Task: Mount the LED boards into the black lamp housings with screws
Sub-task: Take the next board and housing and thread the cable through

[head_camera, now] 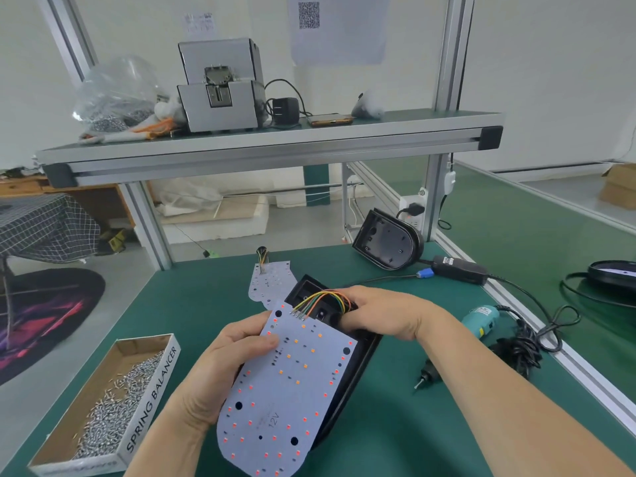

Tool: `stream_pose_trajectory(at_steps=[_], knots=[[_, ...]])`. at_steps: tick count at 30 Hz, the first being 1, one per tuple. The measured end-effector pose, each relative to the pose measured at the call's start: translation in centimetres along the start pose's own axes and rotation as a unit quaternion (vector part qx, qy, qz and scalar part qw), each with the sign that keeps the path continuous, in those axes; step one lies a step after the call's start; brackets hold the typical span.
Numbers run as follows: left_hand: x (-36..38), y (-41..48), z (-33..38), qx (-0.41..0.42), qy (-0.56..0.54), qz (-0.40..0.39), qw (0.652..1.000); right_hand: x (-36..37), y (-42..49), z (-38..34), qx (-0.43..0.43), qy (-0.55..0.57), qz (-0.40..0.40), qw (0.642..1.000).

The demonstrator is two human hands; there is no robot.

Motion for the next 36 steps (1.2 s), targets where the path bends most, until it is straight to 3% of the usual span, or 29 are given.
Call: stream_pose_trajectory(at_steps=[2, 4, 6, 9, 14, 21, 24, 29, 31, 34, 35, 36], knots=[[-0.1, -0.1, -0.1, -0.002, -0.002, 0.009, 1.000, 0.3, -0.3, 0.8, 0.004, 0.091, -0.031, 0.995], [-0.8, -0.2, -0.2, -0.002, -0.013, 0.041, 0.999, 0.5, -0.8, 1.2, 0.002, 0.255, -0.053, 0.965], [-1.2, -0.3, -0.2, 0.006, -0.040, 0.075, 0.996, 0.5, -0.8, 1.1, -0.018, 0.357, -0.033, 0.933], [-0.6, -0.1, 0.1, 0.026, -0.062, 0.081, 0.994, 0.8, 0.1, 1.6, -0.029, 0.423, 0.036, 0.905], [-1.1, -0.4, -0.4, 0.032, -0.058, 0.099, 0.993, 0.2, 0.2, 2.3, -0.047, 0.375, 0.185, 0.907], [-1.0, -0.3, -0.2, 0.039, -0.060, 0.095, 0.993, -0.2, -0.8, 2.5, -0.018, 0.351, 0.295, 0.888], [-0.9, -0.6, 0.9, 0.046, -0.052, 0.094, 0.993, -1.4, -1.8, 3.4, 0.034, 0.136, 0.401, 0.905], [-0.4, -0.4, 2.0, 0.047, -0.022, 0.099, 0.994, -0.7, -1.1, 5.5, 0.087, 0.203, 0.363, 0.905], [-0.6, -0.3, 1.7, 0.044, -0.030, 0.117, 0.992, -1.8, -2.1, 4.5, 0.015, 0.183, 0.417, 0.890], [-1.2, -0.2, 0.7, 0.041, -0.039, 0.140, 0.988, -2.9, -7.5, 0.5, -0.216, 0.071, 0.581, 0.781], [-1.3, -0.1, 0.4, 0.037, -0.036, 0.143, 0.988, -2.4, -9.0, -1.4, -0.276, 0.006, 0.597, 0.753], [-1.3, 0.0, 0.1, 0.035, -0.031, 0.142, 0.989, -1.7, -9.6, -3.1, -0.314, -0.066, 0.579, 0.750]])
Point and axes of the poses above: each hand's wrist, its own y-axis towards the middle knuckle, its own x-axis out of the palm, z = x × y, the point moved 8 cm from there along y, towards the middle knuckle, and after that the axes turned 7 degrees about y, right-handed, at the moved point
